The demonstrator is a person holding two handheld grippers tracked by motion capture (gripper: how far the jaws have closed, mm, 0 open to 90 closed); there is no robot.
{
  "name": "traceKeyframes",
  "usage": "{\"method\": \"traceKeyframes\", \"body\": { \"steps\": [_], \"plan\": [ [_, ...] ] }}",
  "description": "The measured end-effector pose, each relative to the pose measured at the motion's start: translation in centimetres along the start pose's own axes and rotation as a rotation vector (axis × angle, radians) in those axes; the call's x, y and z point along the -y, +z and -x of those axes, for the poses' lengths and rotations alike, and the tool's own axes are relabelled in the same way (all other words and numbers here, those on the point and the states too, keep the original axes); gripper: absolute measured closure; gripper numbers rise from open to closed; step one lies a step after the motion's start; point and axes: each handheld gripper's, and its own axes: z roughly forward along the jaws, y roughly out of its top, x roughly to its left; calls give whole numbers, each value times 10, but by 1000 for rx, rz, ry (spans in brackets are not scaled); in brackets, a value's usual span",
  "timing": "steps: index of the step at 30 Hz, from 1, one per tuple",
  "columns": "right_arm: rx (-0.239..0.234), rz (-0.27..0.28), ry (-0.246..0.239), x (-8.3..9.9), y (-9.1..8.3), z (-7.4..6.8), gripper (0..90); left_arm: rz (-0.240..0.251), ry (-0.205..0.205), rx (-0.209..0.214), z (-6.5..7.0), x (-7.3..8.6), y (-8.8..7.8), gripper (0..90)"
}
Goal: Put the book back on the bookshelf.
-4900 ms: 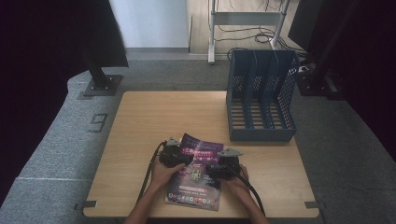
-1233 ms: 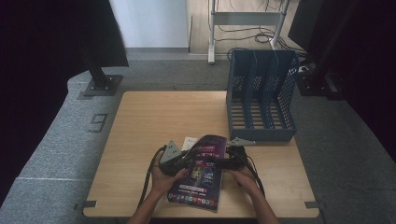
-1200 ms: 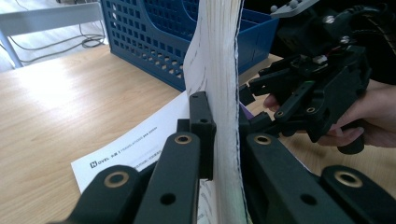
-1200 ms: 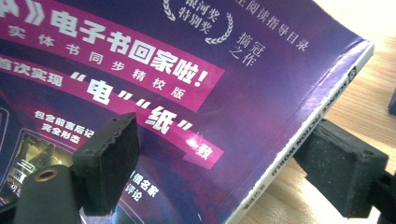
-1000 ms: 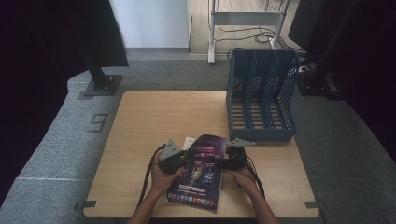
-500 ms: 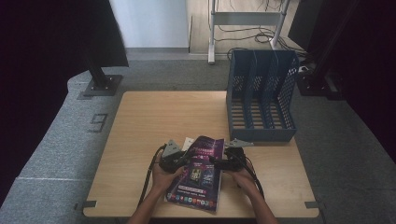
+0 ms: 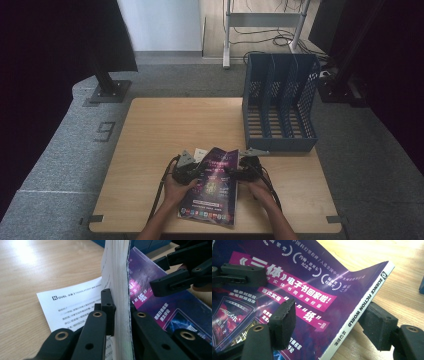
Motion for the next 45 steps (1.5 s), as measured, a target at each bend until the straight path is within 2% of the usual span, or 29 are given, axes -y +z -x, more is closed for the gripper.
{"method": "traceKeyframes", "body": {
  "steps": [13, 16, 17, 20, 28, 29, 31, 32, 39, 44, 45],
  "plan": [
    [21, -9, -31, -11, 3, -9, 326, -23, -14, -17, -4, 2, 3, 856],
    [11, -9, -15, -12, 6, -5, 342, -25, -25, -13, -7, 3, 5, 855],
    [11, -28, -9, -11, 11, -1, 346, -24, -27, -12, -7, 3, 5, 854],
    [6, -37, 5, -9, 15, 2, 365, -26, -28, -10, -7, 3, 5, 854],
    [-2, -39, 26, -9, 22, 9, 441, -26, -32, -10, -8, 3, 5, 853],
    [14, -40, 26, -9, 21, 10, 530, -22, -38, -9, -8, 3, 5, 851],
    [21, -39, 22, -9, 21, 11, 554, -22, -41, -5, -9, 3, 5, 849],
    [1, -42, 26, -10, 19, 13, 598, -22, -47, 1, -10, 3, 5, 848],
    [-12, -28, 4, -10, 10, 11, 641, -15, -57, 14, -11, 3, 4, 843],
    [-23, 7, -14, -12, -1, 7, 658, 17, -56, 30, -10, -2, -4, 838],
    [-29, 27, -20, -14, -9, 4, 664, 29, -53, 31, -9, -3, -6, 838]
  ]
}}
